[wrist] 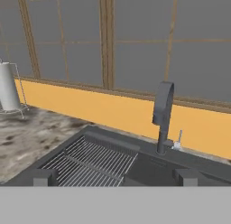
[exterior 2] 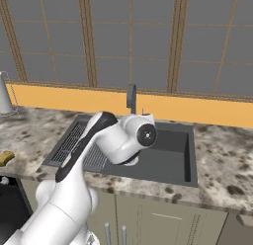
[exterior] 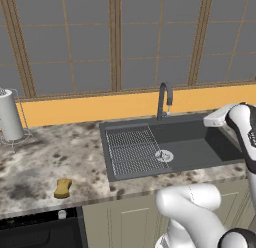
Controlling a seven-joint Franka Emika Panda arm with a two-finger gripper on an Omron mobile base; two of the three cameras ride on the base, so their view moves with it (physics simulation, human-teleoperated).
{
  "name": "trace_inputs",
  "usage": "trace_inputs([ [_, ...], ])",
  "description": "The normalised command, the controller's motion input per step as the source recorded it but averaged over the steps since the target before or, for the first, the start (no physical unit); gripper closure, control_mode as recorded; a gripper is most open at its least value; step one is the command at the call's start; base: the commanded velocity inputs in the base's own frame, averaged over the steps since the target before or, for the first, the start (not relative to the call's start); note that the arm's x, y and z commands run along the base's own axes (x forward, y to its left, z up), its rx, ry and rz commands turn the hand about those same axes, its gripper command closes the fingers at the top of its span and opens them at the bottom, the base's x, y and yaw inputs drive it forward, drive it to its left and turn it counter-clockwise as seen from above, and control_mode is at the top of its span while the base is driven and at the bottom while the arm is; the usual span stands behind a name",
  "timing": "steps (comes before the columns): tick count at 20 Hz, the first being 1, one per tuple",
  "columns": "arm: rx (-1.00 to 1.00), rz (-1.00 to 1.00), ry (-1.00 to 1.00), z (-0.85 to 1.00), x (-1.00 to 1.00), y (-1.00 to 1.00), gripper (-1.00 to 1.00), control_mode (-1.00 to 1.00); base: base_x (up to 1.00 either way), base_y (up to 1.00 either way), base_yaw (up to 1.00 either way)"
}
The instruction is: Soak the sponge with water for a few seconds and then drop it inside the sink.
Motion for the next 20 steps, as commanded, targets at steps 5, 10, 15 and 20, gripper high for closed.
trace_inputs([
  [5,0.01,0.01,0.00,-0.26,0.38,0.00,-1.00,-1.00,0.00,0.00,0.00],
  [10,0.00,0.00,0.00,-0.19,0.44,0.00,-1.00,-1.00,0.00,0.00,0.00],
  [15,0.00,0.00,0.00,-0.07,0.42,0.00,-1.00,-1.00,0.00,0.00,0.00],
  [20,0.00,0.00,-0.01,-0.02,0.18,0.00,-1.00,-1.00,0.00,0.00,0.00],
])
